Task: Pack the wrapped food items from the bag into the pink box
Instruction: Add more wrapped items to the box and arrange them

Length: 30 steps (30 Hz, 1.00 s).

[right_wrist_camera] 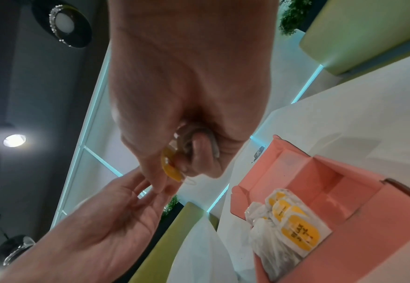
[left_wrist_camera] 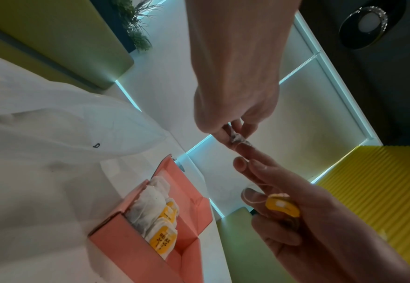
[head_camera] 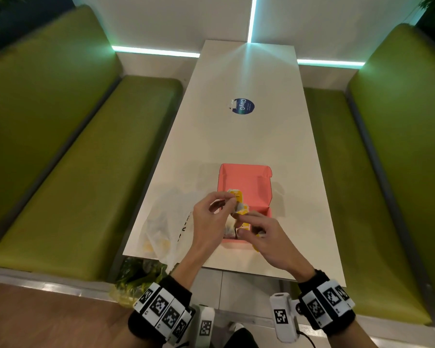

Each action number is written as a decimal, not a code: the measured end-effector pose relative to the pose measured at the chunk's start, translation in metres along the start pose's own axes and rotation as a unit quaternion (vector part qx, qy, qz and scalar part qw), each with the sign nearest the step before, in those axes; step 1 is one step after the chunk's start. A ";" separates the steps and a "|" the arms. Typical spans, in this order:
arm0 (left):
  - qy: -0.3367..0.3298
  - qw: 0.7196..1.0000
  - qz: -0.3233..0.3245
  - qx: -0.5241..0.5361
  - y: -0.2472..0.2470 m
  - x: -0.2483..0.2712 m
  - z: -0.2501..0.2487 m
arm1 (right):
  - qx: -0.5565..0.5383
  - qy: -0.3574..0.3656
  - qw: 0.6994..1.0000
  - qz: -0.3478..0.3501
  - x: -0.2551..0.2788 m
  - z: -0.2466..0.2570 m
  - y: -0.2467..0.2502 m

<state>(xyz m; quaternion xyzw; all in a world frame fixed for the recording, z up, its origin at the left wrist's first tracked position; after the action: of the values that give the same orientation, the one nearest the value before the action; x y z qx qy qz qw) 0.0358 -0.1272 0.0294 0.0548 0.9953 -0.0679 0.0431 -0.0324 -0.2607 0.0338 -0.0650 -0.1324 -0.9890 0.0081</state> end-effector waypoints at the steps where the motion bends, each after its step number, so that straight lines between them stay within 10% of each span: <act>1: -0.012 1.000 0.003 -0.006 0.001 -0.001 -0.002 | 0.002 -0.004 1.000 0.020 0.002 -0.002 -0.001; 10: -0.054 0.996 0.074 0.006 -0.009 0.002 0.002 | 0.082 0.021 0.991 -0.106 -0.011 0.020 0.050; 23: -0.006 0.972 0.213 -0.098 -0.032 0.019 0.052 | 0.281 -0.006 0.960 -0.018 -0.025 0.012 0.054; 25: -0.052 0.945 0.244 -0.212 -0.030 0.023 0.062 | 0.321 -0.028 0.947 -0.005 -0.026 0.002 0.057; 30: -0.164 0.775 0.357 -0.495 -0.037 0.049 0.090 | 0.433 -0.083 0.897 0.027 -0.040 -0.027 0.055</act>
<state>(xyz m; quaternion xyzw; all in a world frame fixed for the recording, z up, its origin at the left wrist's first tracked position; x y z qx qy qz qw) -0.0102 -0.1709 -0.0595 0.3651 0.7783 0.4467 0.2477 0.0056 -0.3207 0.0173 -0.1405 -0.5463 -0.8241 0.0515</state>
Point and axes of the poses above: each hand's wrist, its own x-axis away from the middle knuckle, its own y-axis out of the back of the hand, z = x × y, the point moved 6 cm from there along -x, towards the middle knuckle, and after that the axes turned 7 degrees about -y, right-handed, at the moved point
